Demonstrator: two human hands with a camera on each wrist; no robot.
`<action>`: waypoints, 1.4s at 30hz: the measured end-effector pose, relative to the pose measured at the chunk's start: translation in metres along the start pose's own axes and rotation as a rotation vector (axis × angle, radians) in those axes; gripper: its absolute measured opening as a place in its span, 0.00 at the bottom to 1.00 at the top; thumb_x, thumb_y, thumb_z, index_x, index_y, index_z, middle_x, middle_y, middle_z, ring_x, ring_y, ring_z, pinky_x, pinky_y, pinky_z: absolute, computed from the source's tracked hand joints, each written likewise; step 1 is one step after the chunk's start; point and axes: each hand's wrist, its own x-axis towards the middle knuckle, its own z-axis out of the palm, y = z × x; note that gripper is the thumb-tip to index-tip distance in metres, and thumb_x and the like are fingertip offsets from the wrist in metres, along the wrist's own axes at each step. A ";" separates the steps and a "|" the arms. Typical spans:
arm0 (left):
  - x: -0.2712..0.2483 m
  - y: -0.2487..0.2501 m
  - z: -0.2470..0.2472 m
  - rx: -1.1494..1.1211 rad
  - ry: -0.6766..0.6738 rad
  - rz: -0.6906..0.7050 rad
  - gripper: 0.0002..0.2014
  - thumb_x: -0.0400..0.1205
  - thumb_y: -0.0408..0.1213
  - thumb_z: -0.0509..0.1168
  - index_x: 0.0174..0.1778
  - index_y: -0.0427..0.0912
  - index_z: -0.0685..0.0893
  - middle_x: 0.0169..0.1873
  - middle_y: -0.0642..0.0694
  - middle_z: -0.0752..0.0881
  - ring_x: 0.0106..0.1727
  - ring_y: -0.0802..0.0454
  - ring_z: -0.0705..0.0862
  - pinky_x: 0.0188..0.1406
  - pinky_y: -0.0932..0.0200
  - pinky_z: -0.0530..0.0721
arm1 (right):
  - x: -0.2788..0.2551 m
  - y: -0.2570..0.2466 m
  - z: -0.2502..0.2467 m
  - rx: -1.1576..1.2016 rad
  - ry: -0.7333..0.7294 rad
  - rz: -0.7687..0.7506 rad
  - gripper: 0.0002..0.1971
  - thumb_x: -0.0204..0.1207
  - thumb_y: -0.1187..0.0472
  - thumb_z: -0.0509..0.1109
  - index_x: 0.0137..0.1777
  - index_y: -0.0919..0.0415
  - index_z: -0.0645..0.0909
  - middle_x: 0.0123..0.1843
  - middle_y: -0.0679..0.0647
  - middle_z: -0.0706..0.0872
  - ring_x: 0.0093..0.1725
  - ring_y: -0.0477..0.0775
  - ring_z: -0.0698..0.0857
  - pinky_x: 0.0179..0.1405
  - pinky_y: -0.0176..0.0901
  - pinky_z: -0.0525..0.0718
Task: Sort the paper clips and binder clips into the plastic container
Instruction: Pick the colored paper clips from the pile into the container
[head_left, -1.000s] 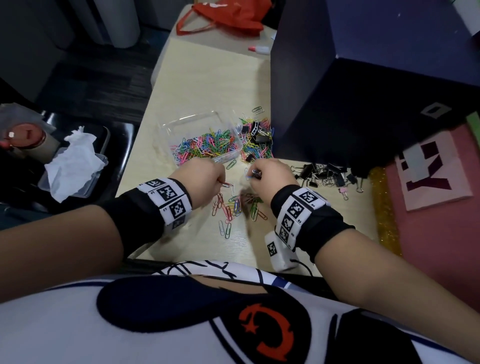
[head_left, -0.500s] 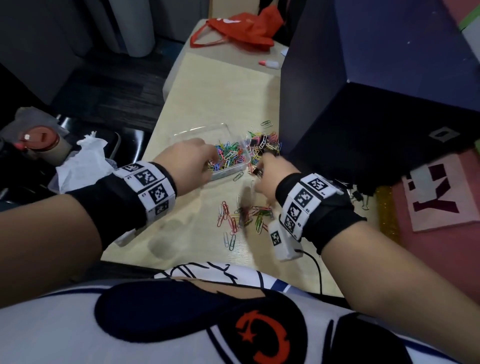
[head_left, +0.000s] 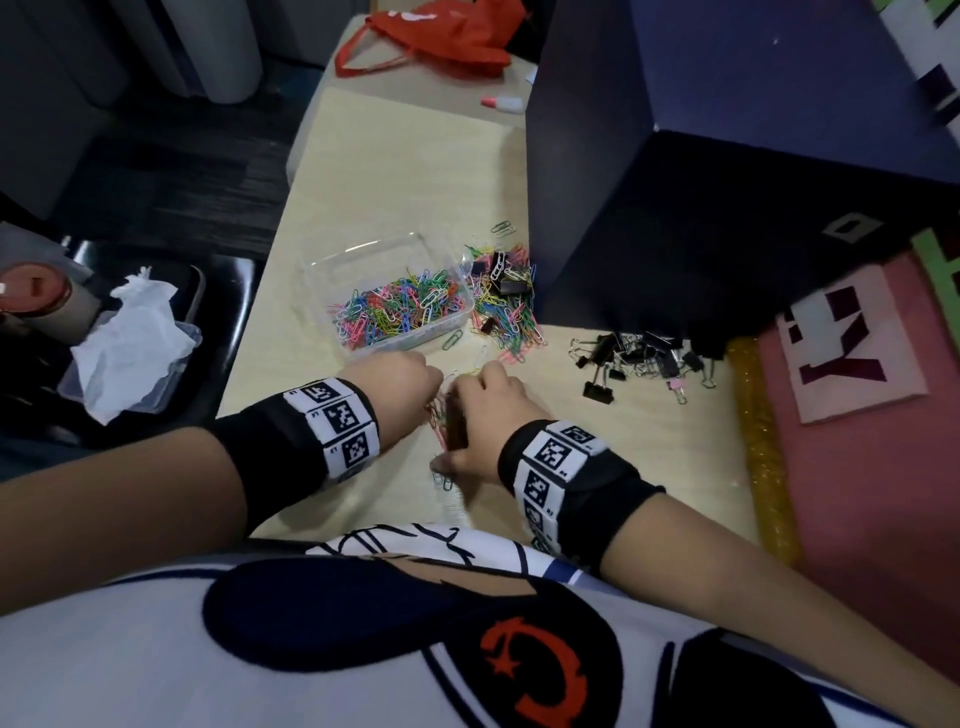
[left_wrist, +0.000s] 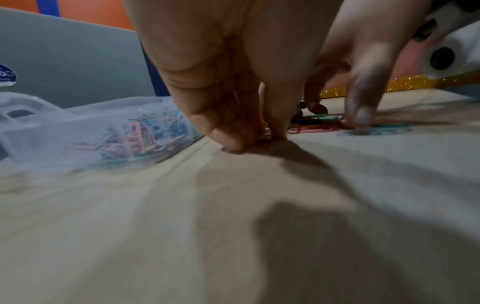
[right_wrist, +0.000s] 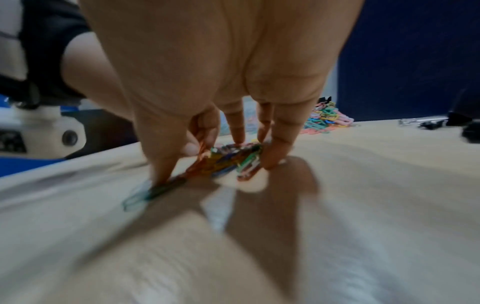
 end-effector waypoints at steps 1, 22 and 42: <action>0.000 -0.002 0.002 0.010 0.005 -0.001 0.10 0.82 0.41 0.60 0.54 0.41 0.80 0.50 0.41 0.82 0.52 0.41 0.82 0.49 0.49 0.83 | 0.001 -0.002 0.002 -0.006 0.011 -0.034 0.35 0.67 0.42 0.76 0.69 0.57 0.69 0.66 0.59 0.67 0.66 0.63 0.69 0.63 0.54 0.74; -0.014 -0.040 -0.044 -0.204 0.342 -0.160 0.12 0.82 0.45 0.63 0.54 0.43 0.85 0.52 0.40 0.86 0.55 0.39 0.83 0.53 0.50 0.80 | 0.038 -0.012 -0.069 0.390 0.377 -0.082 0.07 0.78 0.60 0.68 0.54 0.54 0.85 0.57 0.54 0.81 0.52 0.54 0.83 0.61 0.43 0.79; -0.009 -0.018 0.002 0.041 -0.075 -0.008 0.13 0.78 0.36 0.65 0.57 0.41 0.76 0.53 0.41 0.79 0.52 0.42 0.83 0.46 0.51 0.83 | 0.008 0.016 -0.010 0.103 -0.103 0.093 0.35 0.69 0.55 0.78 0.73 0.58 0.65 0.74 0.59 0.63 0.68 0.62 0.77 0.67 0.50 0.77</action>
